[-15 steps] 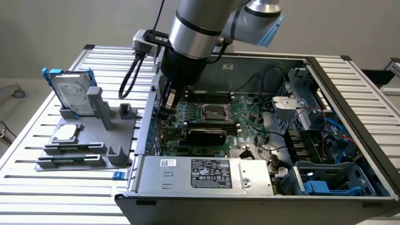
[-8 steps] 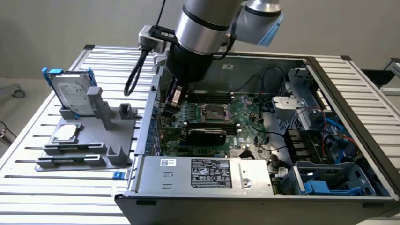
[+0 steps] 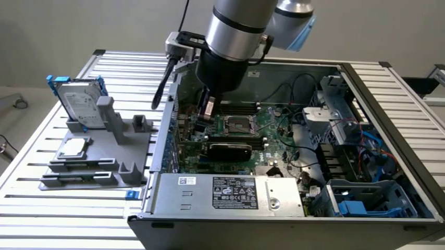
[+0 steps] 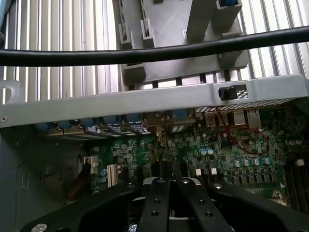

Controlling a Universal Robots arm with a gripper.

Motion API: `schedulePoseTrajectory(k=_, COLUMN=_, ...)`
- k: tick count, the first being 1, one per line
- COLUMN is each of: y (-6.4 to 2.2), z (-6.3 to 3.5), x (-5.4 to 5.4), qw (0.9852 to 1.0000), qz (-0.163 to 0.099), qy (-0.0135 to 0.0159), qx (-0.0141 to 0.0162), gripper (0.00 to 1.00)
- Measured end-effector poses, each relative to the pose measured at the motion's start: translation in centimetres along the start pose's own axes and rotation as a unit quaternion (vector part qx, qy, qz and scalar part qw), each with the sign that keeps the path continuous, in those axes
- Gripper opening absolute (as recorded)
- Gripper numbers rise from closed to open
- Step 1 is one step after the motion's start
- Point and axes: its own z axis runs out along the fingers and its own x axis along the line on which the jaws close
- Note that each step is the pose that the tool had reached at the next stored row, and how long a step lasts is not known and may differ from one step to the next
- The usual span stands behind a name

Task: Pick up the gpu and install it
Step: 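Press down on the gpu until it lock into place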

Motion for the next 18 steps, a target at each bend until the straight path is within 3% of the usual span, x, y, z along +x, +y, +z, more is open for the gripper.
schedulePoseTrajectory(k=3, y=-0.65, z=-0.17, x=-0.07, qw=0.9999, qz=0.000, qy=-0.0016, qx=0.0141, gripper=0.11)
schedulePoseTrajectory(k=4, y=-0.83, z=-0.21, x=-0.09, qw=0.9999, qz=0.000, qy=-0.0019, qx=0.0172, gripper=0.11)
schedulePoseTrajectory(k=5, y=-0.99, z=-0.25, x=-0.10, qw=0.9998, qz=0.000, qy=-0.0020, qx=0.0174, gripper=0.11)
schedulePoseTrajectory(k=6, y=-1.09, z=-0.30, x=-0.11, qw=0.9999, qz=0.000, qy=-0.0018, qx=0.0157, gripper=0.11)
schedulePoseTrajectory(k=18, y=-1.09, z=-0.31, x=-0.11, qw=0.9999, qz=0.000, qy=-0.0017, qx=0.0157, gripper=0.11)
